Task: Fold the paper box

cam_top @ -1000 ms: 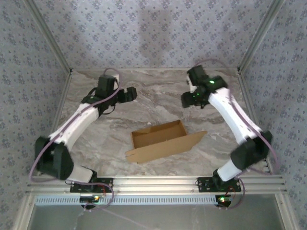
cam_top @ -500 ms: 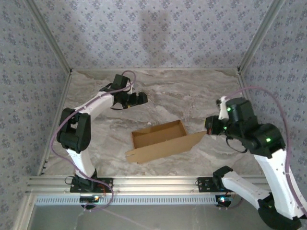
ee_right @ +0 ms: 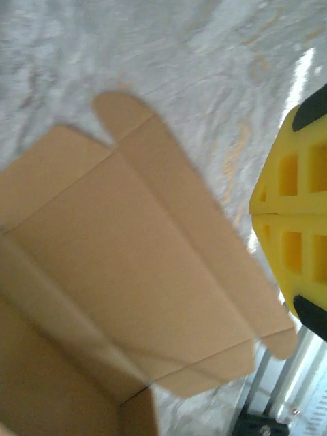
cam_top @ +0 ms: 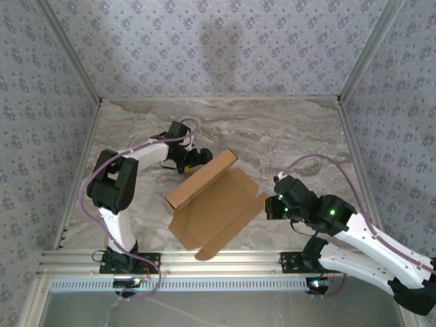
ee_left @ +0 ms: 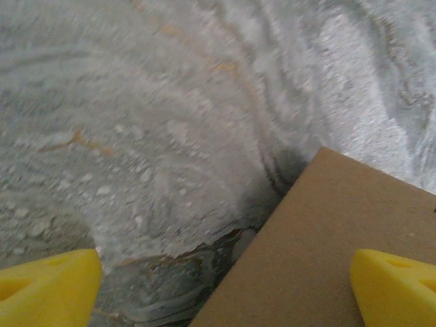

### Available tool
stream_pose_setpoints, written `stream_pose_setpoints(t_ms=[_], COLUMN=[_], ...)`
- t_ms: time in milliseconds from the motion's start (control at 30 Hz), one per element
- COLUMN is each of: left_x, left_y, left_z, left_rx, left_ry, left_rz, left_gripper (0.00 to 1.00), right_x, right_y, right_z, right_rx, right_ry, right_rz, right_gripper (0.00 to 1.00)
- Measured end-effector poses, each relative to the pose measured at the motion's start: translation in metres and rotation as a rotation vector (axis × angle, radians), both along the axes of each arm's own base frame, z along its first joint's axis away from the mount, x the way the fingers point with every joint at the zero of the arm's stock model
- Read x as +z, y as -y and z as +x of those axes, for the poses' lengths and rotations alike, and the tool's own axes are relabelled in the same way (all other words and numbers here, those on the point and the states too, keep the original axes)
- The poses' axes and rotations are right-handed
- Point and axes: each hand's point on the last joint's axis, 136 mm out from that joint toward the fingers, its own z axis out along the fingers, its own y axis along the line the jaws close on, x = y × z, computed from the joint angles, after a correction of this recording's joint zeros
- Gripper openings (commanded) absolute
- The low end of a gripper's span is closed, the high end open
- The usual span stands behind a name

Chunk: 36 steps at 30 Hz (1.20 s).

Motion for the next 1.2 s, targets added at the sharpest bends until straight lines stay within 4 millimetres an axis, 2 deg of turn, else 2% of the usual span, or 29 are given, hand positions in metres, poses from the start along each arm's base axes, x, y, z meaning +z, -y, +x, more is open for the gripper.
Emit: stream_pose_setpoints(t_ms=[167,267,367,500,567,667,733,800,867,967,1033,1200], left_x=[0.014,0.03,0.048,0.093,0.122,0.164,0.179,0.178,0.167,0.15,0.142,0.139], left_y=[-0.014,-0.031,-0.05,-0.065,-0.064,-0.048,-0.038,-0.037,-0.043,-0.051,-0.053,-0.053], left_z=[0.01,0.022,0.029,0.025,0.022,0.016,0.009,-0.002,-0.011,-0.025,-0.031,-0.043], left_rx=[0.047,0.097,0.147,0.159,0.137,0.073,0.034,0.017,0.017,0.016,0.021,0.02], left_ry=[0.026,0.067,0.117,0.225,0.298,0.403,0.437,0.429,0.397,0.333,0.301,0.256], left_rz=[-0.011,-0.01,0.014,0.056,0.078,0.091,0.084,0.086,0.101,0.12,0.118,0.104], left_gripper=[0.95,0.96,0.97,0.98,1.0,0.99,0.99,0.99,0.99,1.0,0.99,1.0], right_x=[0.044,0.046,0.023,-0.035,-0.057,-0.082,-0.098,-0.116,-0.129,-0.132,-0.123,-0.075], right_y=[0.008,0.004,-0.01,-0.027,-0.036,-0.055,-0.067,-0.076,-0.082,-0.095,-0.106,-0.123], right_z=[0.038,0.053,0.05,0.036,0.038,0.051,0.064,0.081,0.101,0.143,0.177,0.267], right_rx=[-0.071,-0.082,-0.053,-0.042,-0.062,-0.088,-0.103,-0.125,-0.147,-0.163,-0.159,-0.126], right_ry=[0.088,0.066,-0.018,-0.185,-0.245,-0.306,-0.337,-0.374,-0.406,-0.416,-0.394,-0.272], right_rz=[0.023,0.028,0.031,-0.004,-0.006,0.019,0.038,0.048,0.061,0.097,0.131,0.218], right_gripper=[0.14,0.16,0.2,0.17,0.16,0.15,0.14,0.14,0.14,0.14,0.14,0.18])
